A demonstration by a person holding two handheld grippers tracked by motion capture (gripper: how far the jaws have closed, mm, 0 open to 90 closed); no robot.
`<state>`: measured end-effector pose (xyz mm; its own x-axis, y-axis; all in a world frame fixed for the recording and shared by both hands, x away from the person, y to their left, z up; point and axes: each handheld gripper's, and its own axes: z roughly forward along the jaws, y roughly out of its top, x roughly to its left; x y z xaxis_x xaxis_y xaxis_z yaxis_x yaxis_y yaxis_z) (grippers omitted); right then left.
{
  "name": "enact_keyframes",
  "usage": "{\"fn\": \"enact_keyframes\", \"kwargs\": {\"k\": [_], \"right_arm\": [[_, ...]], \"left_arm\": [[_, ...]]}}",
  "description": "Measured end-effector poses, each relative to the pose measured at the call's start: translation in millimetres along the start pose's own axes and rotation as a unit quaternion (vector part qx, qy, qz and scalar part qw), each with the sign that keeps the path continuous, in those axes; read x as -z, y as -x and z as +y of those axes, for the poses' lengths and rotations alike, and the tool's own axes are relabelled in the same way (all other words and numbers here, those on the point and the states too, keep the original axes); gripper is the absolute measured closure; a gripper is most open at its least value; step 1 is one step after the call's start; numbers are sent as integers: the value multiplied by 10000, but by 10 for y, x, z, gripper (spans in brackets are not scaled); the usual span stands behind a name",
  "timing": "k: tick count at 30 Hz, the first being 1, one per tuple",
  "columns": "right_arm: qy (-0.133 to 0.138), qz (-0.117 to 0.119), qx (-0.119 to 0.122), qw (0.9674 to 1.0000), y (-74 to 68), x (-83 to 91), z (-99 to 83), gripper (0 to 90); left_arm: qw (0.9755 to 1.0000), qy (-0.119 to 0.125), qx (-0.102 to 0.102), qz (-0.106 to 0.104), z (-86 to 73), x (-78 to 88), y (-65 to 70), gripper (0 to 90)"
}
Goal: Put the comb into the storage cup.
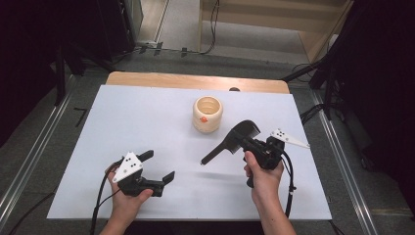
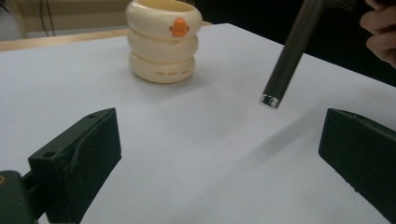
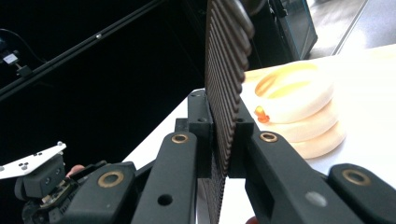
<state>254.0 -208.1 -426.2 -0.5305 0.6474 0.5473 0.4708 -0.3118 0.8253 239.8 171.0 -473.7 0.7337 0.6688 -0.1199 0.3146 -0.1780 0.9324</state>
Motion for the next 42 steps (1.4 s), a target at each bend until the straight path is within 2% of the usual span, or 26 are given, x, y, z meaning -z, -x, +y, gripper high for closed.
{"fn": "enact_keyframes", "kwargs": {"k": [7,15,22,30,40,42], "right_arm": [[6,-45,78,10000,15,16,47,826],[39,-113,172,9998,8,8,80,826],[68,-113,163,9998,30,20,115,826],[97,-138,211,9996,43,36,174,826],[136,-220,307,9992,44,29,281,826],[138,-226,321,9991,36,24,301,826]], "left_arm": [[9995,67,155,258,-4,144,-204,0],[9986,140,220,455,-28,294,-368,0],[9971,173,325,667,-85,427,-518,0],[9962,209,339,780,-126,546,-619,0],[9935,269,483,994,-203,731,-777,0],[9933,265,446,1028,-214,762,-799,0]]}}
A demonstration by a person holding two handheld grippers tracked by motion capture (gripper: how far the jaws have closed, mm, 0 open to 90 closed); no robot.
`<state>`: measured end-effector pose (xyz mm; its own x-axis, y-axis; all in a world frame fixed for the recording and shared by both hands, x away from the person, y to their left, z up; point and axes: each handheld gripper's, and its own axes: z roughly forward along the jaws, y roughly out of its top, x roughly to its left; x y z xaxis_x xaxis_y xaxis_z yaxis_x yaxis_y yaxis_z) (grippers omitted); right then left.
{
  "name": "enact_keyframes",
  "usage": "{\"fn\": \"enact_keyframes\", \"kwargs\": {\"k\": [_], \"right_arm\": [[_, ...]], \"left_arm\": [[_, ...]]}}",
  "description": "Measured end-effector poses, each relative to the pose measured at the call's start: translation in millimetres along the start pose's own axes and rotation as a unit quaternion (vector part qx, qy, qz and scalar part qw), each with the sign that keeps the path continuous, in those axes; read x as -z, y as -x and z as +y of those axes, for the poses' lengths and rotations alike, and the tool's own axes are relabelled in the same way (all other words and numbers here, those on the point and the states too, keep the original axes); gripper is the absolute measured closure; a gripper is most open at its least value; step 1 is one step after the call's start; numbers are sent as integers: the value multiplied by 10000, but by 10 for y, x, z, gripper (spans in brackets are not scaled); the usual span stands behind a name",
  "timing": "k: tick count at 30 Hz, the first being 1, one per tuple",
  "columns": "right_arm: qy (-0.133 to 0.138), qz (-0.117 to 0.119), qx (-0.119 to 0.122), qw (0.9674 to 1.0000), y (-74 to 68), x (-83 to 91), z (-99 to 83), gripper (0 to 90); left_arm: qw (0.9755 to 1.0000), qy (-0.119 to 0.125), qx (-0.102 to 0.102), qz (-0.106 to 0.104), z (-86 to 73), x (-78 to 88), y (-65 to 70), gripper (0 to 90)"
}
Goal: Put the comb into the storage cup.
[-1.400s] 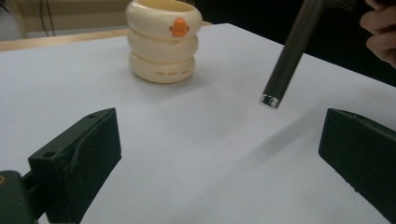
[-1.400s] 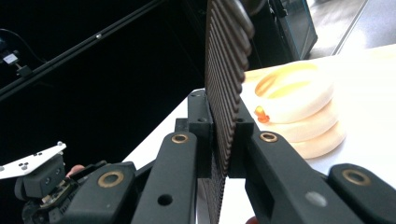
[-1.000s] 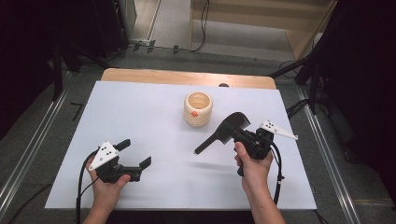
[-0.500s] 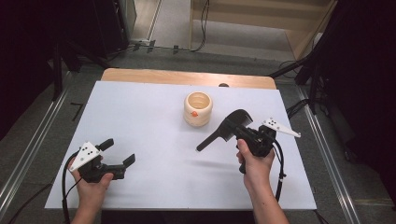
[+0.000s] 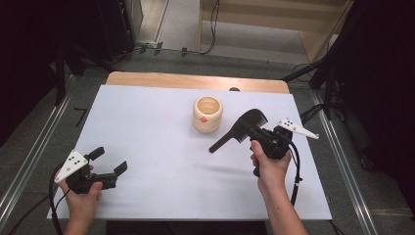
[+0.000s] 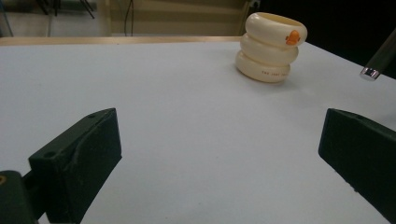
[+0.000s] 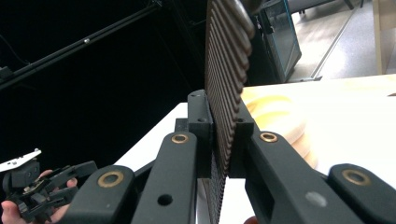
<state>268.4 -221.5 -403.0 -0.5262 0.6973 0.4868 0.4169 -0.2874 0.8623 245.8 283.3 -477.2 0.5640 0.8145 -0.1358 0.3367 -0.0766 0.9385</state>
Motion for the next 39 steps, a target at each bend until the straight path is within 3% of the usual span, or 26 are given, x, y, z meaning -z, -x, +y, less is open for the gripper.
{"fn": "enact_keyframes", "kwargs": {"k": [12,39], "right_arm": [[16,-39,167,9999,0,-63,141,826],[80,-305,350,9989,130,-263,433,826]], "left_arm": [[9999,-69,-33,139,-57,57,-125,0],[10000,22,21,34,-118,47,-111,0]]}}
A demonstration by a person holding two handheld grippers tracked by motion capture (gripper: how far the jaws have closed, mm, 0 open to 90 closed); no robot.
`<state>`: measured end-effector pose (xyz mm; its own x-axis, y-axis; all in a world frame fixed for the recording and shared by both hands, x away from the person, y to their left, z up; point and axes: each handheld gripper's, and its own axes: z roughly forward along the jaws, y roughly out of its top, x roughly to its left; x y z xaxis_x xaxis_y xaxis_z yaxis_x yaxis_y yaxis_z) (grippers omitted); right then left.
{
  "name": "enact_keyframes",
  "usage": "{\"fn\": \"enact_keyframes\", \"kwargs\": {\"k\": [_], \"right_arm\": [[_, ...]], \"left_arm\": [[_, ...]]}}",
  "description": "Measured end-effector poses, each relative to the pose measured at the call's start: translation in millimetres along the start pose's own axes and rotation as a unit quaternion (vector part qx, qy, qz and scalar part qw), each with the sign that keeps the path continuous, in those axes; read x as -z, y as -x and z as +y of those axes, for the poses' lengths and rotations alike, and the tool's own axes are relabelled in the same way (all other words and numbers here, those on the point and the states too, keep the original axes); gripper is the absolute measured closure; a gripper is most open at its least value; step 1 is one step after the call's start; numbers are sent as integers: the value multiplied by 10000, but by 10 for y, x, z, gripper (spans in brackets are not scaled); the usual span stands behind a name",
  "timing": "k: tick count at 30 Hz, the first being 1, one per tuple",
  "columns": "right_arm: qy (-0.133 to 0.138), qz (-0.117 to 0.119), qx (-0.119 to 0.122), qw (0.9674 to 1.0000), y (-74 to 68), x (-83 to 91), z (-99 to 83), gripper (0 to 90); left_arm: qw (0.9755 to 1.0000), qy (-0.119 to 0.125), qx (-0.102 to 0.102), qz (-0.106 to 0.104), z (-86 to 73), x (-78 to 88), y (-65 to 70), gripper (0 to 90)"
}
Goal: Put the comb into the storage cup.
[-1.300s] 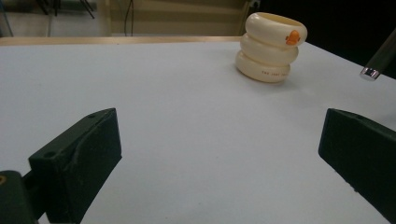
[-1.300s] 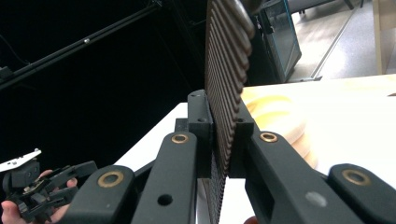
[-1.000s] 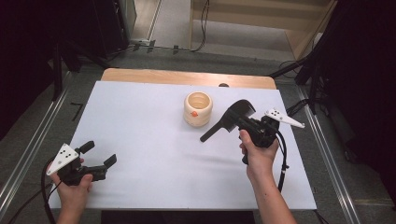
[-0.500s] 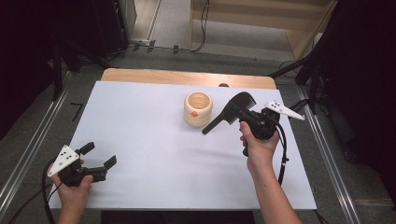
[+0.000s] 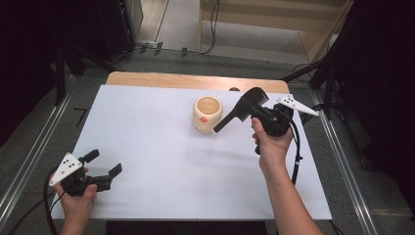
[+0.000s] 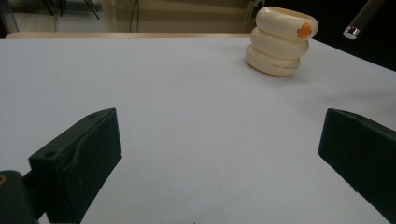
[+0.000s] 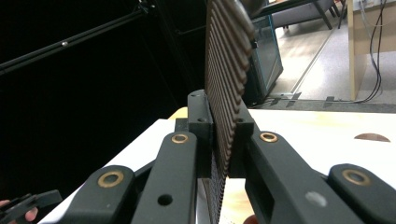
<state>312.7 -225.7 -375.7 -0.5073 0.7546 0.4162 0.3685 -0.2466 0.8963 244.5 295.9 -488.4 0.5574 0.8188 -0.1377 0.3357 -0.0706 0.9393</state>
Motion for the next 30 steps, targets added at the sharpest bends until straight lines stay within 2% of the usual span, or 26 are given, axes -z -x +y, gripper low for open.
{"fn": "enact_keyframes", "kwargs": {"k": [9,15,20,26,30], "right_arm": [[26,-65,112,9999,23,-69,80,826],[105,-48,141,9998,41,-106,119,827],[196,-83,218,9995,49,-151,133,826],[185,-127,305,9993,39,-187,186,826],[223,-141,385,9989,36,-214,226,826]], "left_arm": [[10000,-5,-5,-11,-2,0,-1,0],[9999,118,69,-14,-7,27,-21,0],[10000,66,0,-13,-8,15,-9,0],[9999,96,64,-5,-10,21,-22,0],[10000,79,-2,8,-8,20,-12,0]]}}
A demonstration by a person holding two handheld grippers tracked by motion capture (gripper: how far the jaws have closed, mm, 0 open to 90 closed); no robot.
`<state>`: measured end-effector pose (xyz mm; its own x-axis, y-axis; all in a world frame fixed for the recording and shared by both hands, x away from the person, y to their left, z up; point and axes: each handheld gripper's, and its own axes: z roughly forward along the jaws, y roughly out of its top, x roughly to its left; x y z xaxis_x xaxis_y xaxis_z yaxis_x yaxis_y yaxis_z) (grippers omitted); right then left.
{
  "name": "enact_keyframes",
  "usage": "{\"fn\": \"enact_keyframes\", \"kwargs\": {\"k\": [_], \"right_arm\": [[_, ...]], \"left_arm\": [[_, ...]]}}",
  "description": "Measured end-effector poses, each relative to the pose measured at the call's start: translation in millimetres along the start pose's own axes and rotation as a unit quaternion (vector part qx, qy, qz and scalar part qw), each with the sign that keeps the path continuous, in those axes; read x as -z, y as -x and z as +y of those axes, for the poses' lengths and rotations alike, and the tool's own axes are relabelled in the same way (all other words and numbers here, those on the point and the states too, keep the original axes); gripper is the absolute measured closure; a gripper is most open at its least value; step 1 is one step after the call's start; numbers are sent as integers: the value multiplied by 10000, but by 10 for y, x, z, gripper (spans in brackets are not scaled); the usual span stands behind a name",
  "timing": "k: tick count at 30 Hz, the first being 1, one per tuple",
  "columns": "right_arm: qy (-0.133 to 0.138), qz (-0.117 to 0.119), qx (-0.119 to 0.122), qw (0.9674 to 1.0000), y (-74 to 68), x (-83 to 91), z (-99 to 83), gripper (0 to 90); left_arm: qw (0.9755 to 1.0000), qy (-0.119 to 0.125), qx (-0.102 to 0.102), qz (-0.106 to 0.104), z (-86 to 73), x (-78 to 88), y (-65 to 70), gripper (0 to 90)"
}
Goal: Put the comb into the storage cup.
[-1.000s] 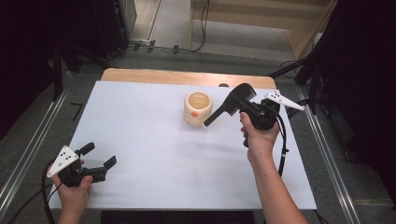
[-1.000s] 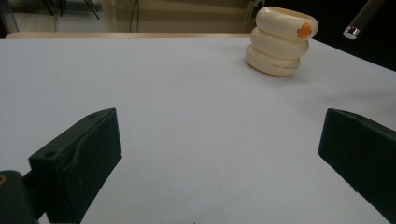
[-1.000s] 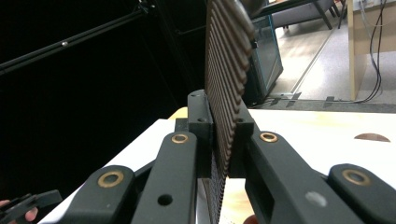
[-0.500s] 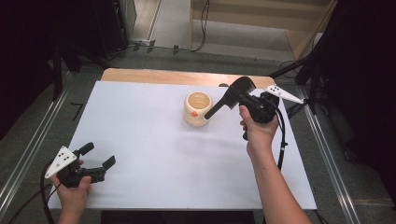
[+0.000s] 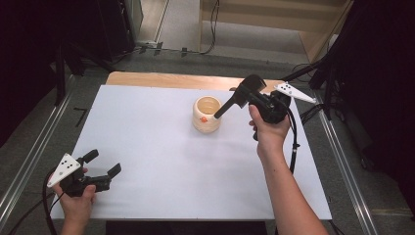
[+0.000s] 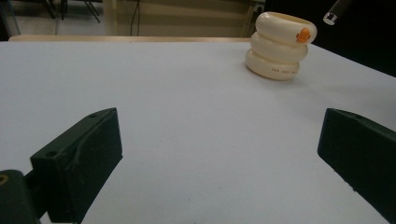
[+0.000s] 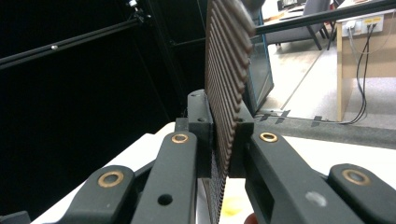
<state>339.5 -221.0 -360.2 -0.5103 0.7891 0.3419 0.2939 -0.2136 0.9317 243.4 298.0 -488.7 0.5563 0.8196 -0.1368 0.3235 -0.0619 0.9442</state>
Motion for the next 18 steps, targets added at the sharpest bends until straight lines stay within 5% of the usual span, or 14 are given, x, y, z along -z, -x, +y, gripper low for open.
{"fn": "enact_keyframes", "kwargs": {"k": [18], "right_arm": [[140,15,115,9998,5,-173,95,826]], "left_arm": [[10000,-9,-2,-22,-2,-3,3,0]]}}
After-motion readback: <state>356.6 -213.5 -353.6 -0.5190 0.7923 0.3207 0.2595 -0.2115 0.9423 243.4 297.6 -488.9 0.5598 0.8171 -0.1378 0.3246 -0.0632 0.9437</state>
